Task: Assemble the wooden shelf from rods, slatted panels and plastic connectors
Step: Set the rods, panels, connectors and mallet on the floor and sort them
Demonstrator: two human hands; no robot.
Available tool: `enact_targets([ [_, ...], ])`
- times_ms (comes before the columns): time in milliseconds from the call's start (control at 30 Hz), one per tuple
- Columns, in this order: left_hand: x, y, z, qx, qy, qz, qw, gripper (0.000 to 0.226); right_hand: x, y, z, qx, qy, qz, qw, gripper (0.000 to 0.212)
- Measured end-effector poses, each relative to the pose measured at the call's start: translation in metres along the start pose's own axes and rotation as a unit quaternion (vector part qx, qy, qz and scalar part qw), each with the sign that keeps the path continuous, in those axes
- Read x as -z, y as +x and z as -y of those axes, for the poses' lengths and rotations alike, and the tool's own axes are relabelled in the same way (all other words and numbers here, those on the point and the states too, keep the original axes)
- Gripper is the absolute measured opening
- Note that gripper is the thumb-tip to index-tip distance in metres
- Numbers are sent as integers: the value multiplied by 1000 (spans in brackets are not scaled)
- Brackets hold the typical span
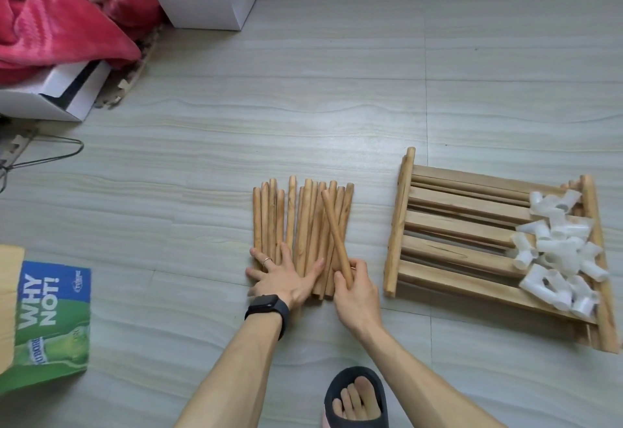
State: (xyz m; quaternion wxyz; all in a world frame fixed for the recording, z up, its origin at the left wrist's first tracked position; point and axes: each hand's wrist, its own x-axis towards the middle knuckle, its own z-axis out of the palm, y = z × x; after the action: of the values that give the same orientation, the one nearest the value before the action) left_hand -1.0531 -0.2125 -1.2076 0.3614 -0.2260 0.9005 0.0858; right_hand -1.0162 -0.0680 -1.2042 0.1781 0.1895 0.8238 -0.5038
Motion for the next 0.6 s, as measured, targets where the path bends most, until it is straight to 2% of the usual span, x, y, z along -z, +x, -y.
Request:
enact_targets([
  [167, -6, 0, -3, 5, -4, 1, 1000, 124, -1, 4, 7, -35, 23, -48, 998, 18],
  [233, -7, 0, -3, 1, 1, 4, 1000, 125, 0, 6, 10, -53, 1, -61, 997, 27],
  [367, -9, 0, 6, -17, -11, 2, 1000, 119, 1, 12, 6, -33, -135, 17, 990, 63],
  [467, -12, 3, 10, -21, -23, -13, 999, 105, 3, 19, 3, -7, -164, 60, 985, 69],
  [600, -14, 10, 16, -56, -23, -66, 996, 97, 10, 30, 2, 34, -216, 164, 962, 78],
])
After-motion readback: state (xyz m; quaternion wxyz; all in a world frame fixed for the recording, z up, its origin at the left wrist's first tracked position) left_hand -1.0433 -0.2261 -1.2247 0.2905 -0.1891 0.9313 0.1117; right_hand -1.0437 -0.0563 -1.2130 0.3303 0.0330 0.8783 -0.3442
